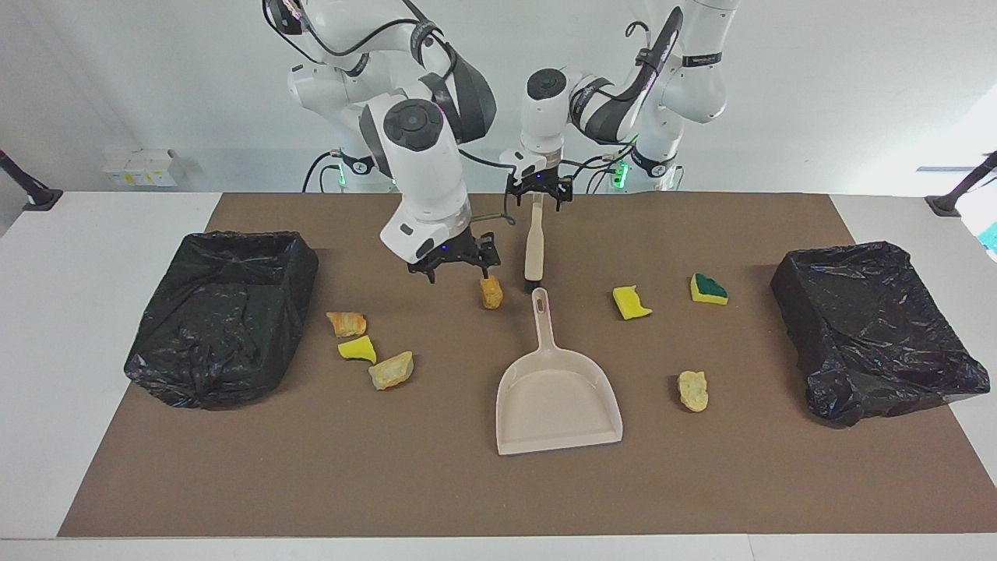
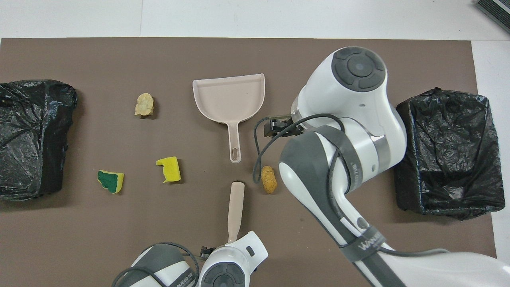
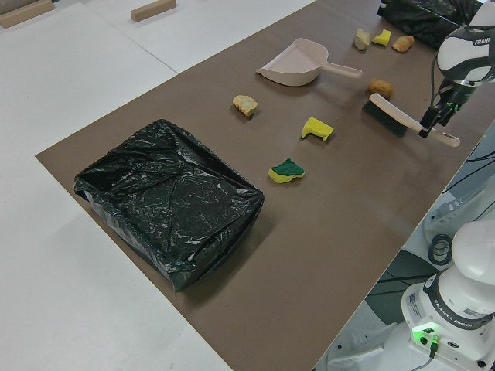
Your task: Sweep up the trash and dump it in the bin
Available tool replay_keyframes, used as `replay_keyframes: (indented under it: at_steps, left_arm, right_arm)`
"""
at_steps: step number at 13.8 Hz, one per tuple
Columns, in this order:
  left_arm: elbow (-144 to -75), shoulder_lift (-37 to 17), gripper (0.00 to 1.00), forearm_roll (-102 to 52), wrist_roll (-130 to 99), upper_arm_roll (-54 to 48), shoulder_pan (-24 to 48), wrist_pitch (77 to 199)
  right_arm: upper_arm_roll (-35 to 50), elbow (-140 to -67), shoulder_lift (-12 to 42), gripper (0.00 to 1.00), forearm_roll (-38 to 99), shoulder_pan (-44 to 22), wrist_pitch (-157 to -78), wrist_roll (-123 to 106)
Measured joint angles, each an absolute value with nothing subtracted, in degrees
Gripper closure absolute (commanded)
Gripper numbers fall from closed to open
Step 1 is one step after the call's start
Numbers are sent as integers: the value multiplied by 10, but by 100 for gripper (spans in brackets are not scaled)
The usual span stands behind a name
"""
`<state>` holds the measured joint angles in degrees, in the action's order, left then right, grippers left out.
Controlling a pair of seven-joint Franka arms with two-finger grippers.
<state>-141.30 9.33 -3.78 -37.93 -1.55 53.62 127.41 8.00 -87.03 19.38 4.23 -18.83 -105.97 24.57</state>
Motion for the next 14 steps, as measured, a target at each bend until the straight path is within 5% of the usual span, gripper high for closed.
replay_keyframes:
  at_steps: [4,6,10,14]
  left_arm:
    - [-1413,94,82,-38,-380,-15,536,1272]
    - [-1413,94,96,-38,-380,-15,537,1256]
    - [-1410,101,100,-38,-380,-13,537,1210]
    - [-1396,114,100,-38,-380,-2,520,1118]
  right_arm:
    - [79,-863,251,0,42,-225,-1129,284]
    - [79,-852,281,0,42,-249,-1161,304]
    - [77,-826,327,12,18,-287,-1197,324]
    - [77,-823,337,57,-18,-305,-1203,332]
